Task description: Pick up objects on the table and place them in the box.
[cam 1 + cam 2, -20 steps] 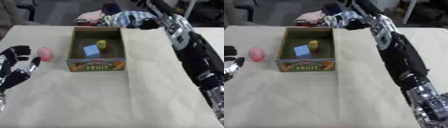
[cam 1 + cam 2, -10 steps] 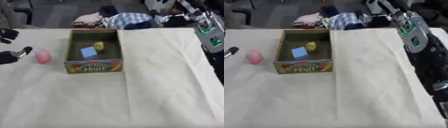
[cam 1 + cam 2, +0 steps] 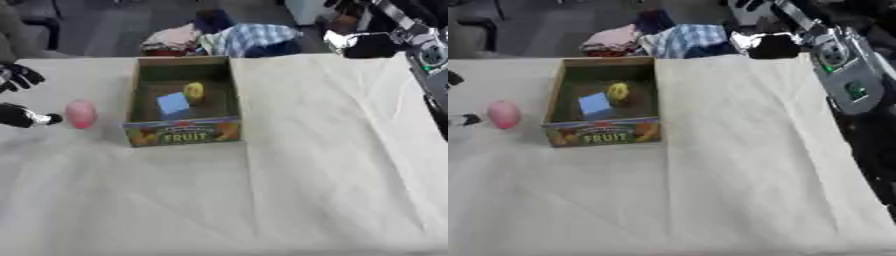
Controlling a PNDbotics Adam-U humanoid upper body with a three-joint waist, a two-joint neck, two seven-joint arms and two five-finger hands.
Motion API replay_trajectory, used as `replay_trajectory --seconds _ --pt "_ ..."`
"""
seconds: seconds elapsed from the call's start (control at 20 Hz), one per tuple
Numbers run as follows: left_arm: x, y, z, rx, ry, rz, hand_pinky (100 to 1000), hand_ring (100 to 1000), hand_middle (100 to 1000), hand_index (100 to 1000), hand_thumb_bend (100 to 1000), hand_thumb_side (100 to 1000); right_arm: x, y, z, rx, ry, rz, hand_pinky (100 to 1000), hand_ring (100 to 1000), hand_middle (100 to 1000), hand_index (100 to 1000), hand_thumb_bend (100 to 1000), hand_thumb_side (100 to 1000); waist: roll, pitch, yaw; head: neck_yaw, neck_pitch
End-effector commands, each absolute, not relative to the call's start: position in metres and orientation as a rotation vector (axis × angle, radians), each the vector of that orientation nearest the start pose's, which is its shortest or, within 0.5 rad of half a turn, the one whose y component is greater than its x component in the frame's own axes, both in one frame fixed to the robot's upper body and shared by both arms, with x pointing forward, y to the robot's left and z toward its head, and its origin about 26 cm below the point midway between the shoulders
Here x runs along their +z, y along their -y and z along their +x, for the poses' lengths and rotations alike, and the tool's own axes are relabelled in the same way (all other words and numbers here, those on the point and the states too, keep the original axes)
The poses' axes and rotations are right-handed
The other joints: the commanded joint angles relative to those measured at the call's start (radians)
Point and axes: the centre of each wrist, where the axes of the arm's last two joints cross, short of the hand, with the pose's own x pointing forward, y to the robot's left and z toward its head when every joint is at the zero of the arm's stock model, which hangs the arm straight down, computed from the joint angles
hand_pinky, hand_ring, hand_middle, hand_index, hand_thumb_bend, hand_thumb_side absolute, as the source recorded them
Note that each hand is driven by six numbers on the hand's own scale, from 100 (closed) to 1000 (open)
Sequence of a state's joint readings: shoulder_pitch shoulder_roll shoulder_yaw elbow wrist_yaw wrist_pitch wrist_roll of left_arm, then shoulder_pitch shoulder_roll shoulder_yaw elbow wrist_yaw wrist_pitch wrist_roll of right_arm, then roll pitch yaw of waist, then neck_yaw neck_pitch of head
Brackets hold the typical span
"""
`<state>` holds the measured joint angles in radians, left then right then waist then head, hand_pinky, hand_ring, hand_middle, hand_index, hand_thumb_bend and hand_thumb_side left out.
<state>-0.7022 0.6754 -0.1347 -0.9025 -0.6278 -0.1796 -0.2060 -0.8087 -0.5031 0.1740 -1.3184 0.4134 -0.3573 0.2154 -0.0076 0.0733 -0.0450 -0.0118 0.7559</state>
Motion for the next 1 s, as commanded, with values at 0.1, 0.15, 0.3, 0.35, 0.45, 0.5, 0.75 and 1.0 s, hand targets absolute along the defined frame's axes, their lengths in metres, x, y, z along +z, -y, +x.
replay_trajectory --seconds 0.1,0.15,0.3,0.35,0.45,0.5,0.75,1.0 --pt "0.136 -0.402 0.44 -1.257 1.249 0.906 725 713 667 766 726 264 0.247 0.266 0.429 1.291 2.168 -0.572 687 730 756 874 140 452 0.001 -0.013 -0.008 0.004 0.007" --pt "0.132 -0.398 0.443 -1.271 1.231 0.91 722 704 657 765 730 261 0.247 0.266 0.429 1.291 2.168 -0.569 687 730 756 874 135 455 0.0 -0.012 -0.011 0.004 0.007" --pt "0.122 -0.388 0.448 -1.297 1.195 0.947 715 660 643 760 744 241 0.247 0.264 0.429 1.292 2.169 -0.558 687 730 756 875 129 461 -0.002 -0.009 -0.019 0.006 0.007" --pt "0.119 -0.385 0.45 -1.302 1.188 0.968 711 648 639 756 748 234 0.246 0.264 0.429 1.292 2.169 -0.556 687 730 756 874 127 462 -0.002 -0.008 -0.022 0.007 0.007" --pt "0.116 -0.382 0.451 -1.311 1.176 1.016 703 624 629 752 758 217 0.246 0.264 0.429 1.291 2.166 -0.551 686 729 755 874 122 465 -0.001 -0.005 -0.028 0.008 0.008" --pt "0.115 -0.38 0.452 -1.311 1.174 1.044 694 612 616 741 760 197 0.245 0.264 0.429 1.29 2.165 -0.549 685 729 754 874 118 467 -0.001 -0.004 -0.03 0.008 0.008" --pt "0.115 -0.377 0.453 -1.225 1.188 1.252 638 523 514 649 696 105 0.243 0.265 0.429 1.283 2.157 -0.544 684 727 752 873 107 474 0.001 -0.001 -0.036 0.008 0.01" --pt "0.108 -0.378 0.452 -1.129 1.2 1.316 597 443 416 536 655 103 0.241 0.266 0.429 1.278 2.151 -0.544 684 726 751 872 100 478 0.002 0.0 -0.037 0.005 0.012"
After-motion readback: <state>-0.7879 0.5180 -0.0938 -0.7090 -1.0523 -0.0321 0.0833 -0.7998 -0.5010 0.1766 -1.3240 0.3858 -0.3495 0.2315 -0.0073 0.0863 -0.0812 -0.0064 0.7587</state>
